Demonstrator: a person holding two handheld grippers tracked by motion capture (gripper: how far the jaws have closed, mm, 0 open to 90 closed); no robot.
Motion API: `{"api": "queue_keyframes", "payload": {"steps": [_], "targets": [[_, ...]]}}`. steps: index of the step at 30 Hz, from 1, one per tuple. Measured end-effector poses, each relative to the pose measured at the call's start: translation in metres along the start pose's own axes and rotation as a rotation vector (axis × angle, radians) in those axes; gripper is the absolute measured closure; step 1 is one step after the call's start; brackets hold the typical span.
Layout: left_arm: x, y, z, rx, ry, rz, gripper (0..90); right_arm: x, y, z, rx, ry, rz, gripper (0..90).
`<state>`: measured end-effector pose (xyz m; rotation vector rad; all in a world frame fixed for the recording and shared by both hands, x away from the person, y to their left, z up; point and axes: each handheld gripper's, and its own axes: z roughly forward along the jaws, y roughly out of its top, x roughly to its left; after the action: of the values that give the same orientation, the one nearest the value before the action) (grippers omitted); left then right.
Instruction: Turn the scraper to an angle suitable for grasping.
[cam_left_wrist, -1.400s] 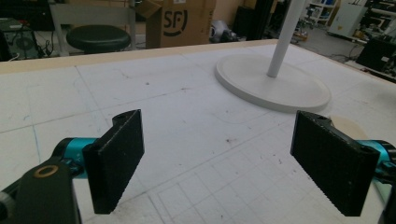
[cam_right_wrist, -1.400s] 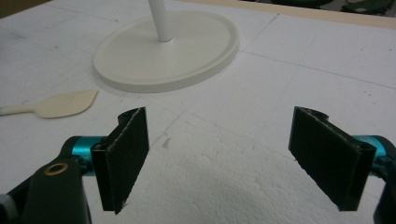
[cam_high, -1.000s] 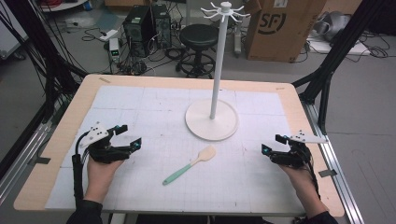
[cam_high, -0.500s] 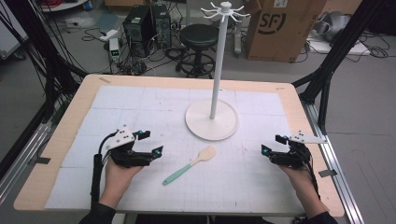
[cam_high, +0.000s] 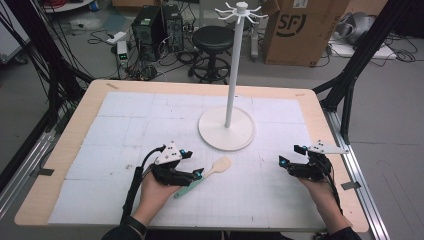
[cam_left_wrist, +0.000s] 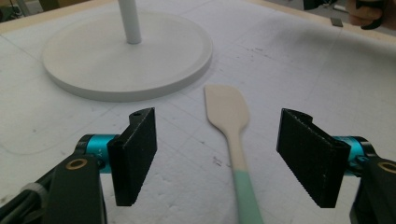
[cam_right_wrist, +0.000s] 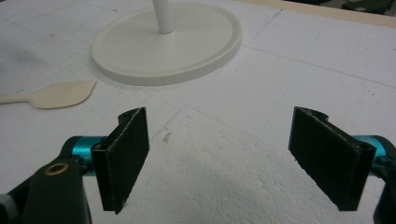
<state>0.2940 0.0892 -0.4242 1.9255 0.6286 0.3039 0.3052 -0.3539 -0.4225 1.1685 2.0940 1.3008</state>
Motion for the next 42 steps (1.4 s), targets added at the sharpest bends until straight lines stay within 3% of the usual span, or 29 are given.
{"api": "queue_keyframes", "payload": {"steps": [5,20,25,31,33,38,42], "targets": [[-0.007,0.0,0.013,0.059,-0.017,0.016,37.0,0.0,0.0,0.001,0.006,-0.001,-0.002,19.4],[-0.021,-0.003,0.05,0.239,-0.003,0.044,57.6,0.001,-0.001,0.003,0.014,0.005,-0.013,19.6],[-0.022,-0.004,0.05,0.237,0.015,0.038,63.1,0.0,-0.001,0.003,0.016,0.008,-0.01,19.6],[-0.024,-0.004,0.05,0.237,0.009,0.062,79.7,0.002,-0.001,0.004,0.021,0.005,-0.021,19.7],[-0.024,-0.004,0.05,0.234,0.009,0.065,80.2,0.002,0.0,0.004,0.015,0.005,-0.024,19.7],[-0.023,0.004,0.052,0.222,-0.046,0.08,80.8,0.001,0.0,0.001,-0.005,0.002,-0.01,19.7],[-0.027,0.028,0.063,0.189,-0.1,0.127,80.8,-0.002,0.001,-0.003,-0.032,-0.001,0.014,19.8]]}}
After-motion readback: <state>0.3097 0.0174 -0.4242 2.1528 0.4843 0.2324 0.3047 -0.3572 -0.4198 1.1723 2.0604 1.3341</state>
